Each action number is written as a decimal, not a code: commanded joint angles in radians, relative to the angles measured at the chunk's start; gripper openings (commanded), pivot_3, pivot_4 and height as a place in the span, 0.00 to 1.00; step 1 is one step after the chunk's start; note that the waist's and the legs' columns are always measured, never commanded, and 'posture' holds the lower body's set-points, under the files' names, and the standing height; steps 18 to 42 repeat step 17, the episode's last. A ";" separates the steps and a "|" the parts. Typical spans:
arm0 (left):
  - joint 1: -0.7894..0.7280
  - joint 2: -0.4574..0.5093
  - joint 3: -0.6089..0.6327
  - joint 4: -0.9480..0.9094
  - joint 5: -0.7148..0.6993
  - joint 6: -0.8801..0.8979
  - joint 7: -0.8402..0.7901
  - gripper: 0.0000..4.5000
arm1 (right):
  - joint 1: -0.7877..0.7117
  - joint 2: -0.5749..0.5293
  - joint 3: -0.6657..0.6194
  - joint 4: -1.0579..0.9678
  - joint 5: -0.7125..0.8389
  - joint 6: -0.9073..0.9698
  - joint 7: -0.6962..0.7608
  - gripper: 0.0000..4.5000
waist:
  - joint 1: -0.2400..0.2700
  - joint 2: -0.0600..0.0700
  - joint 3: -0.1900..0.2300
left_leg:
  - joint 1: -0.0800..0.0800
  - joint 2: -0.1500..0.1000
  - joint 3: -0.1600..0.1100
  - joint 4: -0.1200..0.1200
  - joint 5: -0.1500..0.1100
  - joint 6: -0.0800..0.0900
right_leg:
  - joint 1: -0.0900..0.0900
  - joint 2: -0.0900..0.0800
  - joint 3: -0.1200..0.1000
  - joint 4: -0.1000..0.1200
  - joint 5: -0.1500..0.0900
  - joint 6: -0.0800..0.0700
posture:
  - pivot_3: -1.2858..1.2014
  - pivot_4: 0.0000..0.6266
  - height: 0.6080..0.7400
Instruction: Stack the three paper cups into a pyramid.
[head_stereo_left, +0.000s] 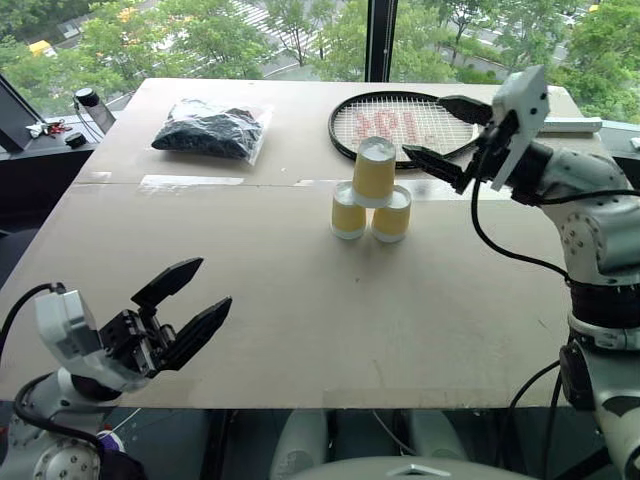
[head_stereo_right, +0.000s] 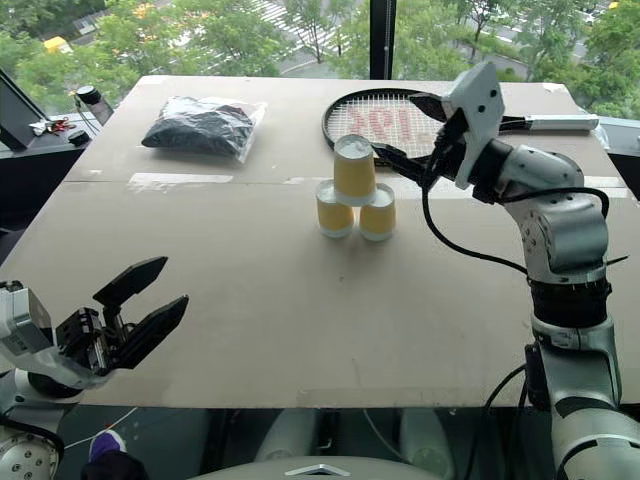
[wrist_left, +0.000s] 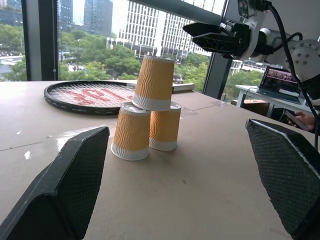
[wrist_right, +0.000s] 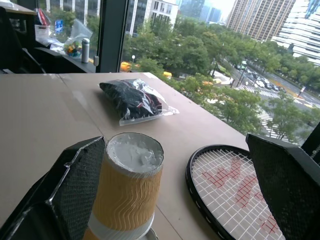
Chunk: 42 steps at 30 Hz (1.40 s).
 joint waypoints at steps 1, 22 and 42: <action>-0.017 0.020 -0.012 0.005 -0.009 0.010 -0.002 1.00 | 0.122 -0.012 -0.078 -0.147 0.048 -0.034 -0.019 0.99 | -0.001 0.000 0.000 | 0.000 0.000 0.000 0.000 0.000 0.000 | 0.000 0.000 0.000 0.000 0.000 0.000 | 0.52 0.24 1.00; 0.043 0.133 -0.089 0.011 0.165 0.161 0.164 1.00 | 0.930 -0.072 -0.275 -0.132 0.061 -0.355 0.173 0.99 | -0.002 -0.001 0.000 | 0.010 0.001 0.001 -0.001 0.000 0.000 | 0.008 0.006 0.003 0.000 0.000 -0.001 | 0.52 0.24 1.00; 0.043 0.133 -0.089 0.011 0.165 0.161 0.164 1.00 | 0.930 -0.072 -0.275 -0.132 0.061 -0.355 0.173 0.99 | -0.002 -0.001 0.000 | 0.010 0.001 0.001 -0.001 0.000 0.000 | 0.008 0.006 0.003 0.000 0.000 -0.001 | 0.52 0.24 1.00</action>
